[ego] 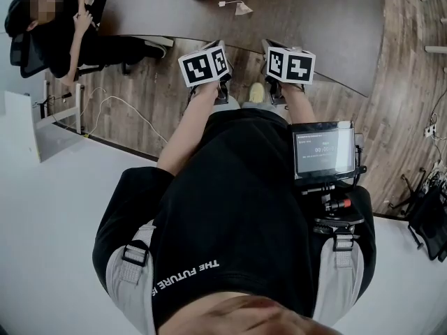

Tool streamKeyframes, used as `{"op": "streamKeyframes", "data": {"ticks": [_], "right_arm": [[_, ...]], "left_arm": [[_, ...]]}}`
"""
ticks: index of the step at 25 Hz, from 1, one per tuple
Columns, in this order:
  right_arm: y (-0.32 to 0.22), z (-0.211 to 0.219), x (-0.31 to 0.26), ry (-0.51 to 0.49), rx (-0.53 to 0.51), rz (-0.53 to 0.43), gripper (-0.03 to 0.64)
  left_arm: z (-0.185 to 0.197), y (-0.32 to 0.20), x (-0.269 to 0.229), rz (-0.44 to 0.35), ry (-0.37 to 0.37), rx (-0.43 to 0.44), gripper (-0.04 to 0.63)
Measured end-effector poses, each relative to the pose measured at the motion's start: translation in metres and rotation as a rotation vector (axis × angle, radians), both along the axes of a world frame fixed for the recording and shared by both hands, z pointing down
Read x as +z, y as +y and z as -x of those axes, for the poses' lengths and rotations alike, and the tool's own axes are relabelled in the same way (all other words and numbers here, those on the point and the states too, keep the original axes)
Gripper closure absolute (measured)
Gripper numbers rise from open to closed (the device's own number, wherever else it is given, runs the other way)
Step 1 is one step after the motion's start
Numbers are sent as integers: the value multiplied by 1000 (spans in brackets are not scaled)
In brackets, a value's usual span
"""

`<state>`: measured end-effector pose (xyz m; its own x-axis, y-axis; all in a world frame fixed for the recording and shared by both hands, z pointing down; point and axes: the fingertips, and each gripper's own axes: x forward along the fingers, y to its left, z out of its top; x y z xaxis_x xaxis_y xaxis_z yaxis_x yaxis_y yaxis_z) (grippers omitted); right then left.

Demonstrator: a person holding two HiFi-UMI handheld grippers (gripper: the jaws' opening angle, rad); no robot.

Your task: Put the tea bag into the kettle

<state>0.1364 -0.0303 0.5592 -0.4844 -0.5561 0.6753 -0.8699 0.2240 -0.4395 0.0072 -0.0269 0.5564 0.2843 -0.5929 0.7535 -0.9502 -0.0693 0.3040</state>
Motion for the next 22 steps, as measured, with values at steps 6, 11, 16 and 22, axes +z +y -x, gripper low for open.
{"op": "streamKeyframes", "data": {"ticks": [6, 11, 16, 22], "right_arm": [[-1, 5, -3, -10, -17, -16, 611], [1, 9, -5, -8, -40, -24, 611], [-2, 13, -9, -14, -38, -32, 611], [-3, 11, -9, -11, -19, -22, 611]], "left_arm": [[5, 2, -5, -16, -2, -19, 595], [12, 11, -5, -20, 1, -47, 595], [16, 15, -5, -11, -5, -50, 595], [14, 9, -7, -5, -4, -26, 595]]}}
